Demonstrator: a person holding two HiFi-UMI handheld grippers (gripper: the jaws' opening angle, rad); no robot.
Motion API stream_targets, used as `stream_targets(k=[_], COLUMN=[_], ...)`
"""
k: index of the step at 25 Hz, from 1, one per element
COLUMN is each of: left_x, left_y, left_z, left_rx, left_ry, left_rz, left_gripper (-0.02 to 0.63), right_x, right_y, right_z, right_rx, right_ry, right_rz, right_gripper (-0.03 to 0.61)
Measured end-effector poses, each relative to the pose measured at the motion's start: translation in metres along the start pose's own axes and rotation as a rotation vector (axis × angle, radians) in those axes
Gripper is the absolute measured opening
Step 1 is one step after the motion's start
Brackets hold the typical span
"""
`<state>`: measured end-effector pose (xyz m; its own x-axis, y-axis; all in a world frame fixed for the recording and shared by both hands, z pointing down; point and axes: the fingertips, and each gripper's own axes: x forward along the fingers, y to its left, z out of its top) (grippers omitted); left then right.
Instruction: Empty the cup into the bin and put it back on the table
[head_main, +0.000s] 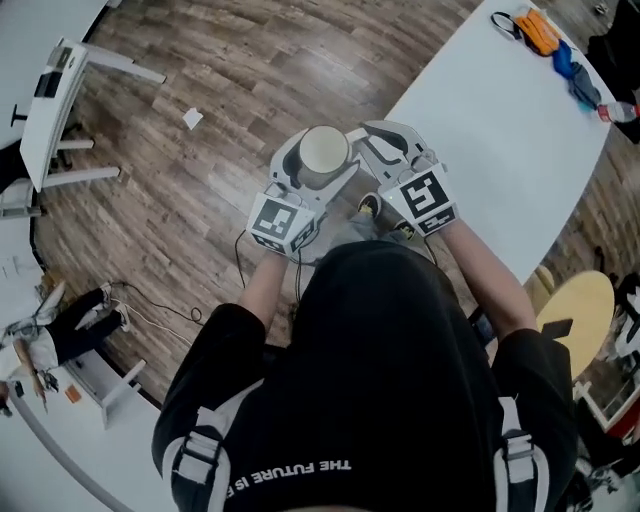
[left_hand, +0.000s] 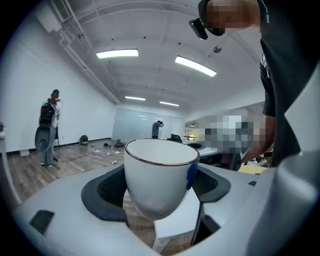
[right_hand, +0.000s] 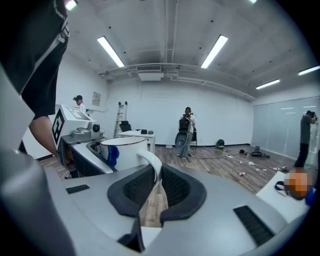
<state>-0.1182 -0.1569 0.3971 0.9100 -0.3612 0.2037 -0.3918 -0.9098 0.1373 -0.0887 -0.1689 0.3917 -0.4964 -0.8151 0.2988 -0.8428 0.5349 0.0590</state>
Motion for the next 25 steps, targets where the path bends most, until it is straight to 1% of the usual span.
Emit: stream_targets(k=[3, 7, 11, 13, 16, 18, 21, 23, 25], left_x=[0.057, 0.138, 0.191, 0.205, 0.22, 0.225, 0.227, 0.231, 0.239], left_y=[-0.041, -0.123, -0.219, -0.259, -0.305, -0.326, -0.353, -0.365, -0.369], left_z=[0.018, 0.033, 0.039, 0.039, 0.037, 0.032, 0.019, 0.002, -0.018], left_rx=[0.086, 0.169, 0.223, 0.243, 0.255, 0.253, 0.275, 0.288, 0.274], left_ry=[0.002, -0.019, -0.029, -0.03, -0.029, -0.021, -0.002, 0.026, 0.066], left_rz=[-0.164, -0.359, -0.604, -0.691, -0.778, -0.815, -0.852, -0.876, -0.893], left_gripper=[0.379, 0.379, 0.379, 0.379, 0.379, 0.379, 0.379, 0.379, 0.379], right_x=[-0.054, -0.15, -0.255, -0.296, -0.343, -0.365, -0.389, -0.398, -0.398], right_y=[-0.051, -0.116, -0.148, -0.154, -0.159, -0.158, -0.151, -0.148, -0.149], right_z=[-0.01, -0.032, -0.059, -0.071, -0.085, -0.094, -0.111, -0.13, -0.153], right_rx=[0.022, 0.04, 0.095, 0.12, 0.146, 0.159, 0.186, 0.212, 0.247], right_ry=[0.01, 0.002, 0.021, 0.025, 0.03, 0.034, 0.04, 0.058, 0.078], right_rz=[-0.144, -0.305, -0.546, -0.636, -0.733, -0.775, -0.809, -0.821, -0.822], right_gripper=[0.055, 0.055, 0.055, 0.055, 0.055, 0.055, 0.055, 0.055, 0.055])
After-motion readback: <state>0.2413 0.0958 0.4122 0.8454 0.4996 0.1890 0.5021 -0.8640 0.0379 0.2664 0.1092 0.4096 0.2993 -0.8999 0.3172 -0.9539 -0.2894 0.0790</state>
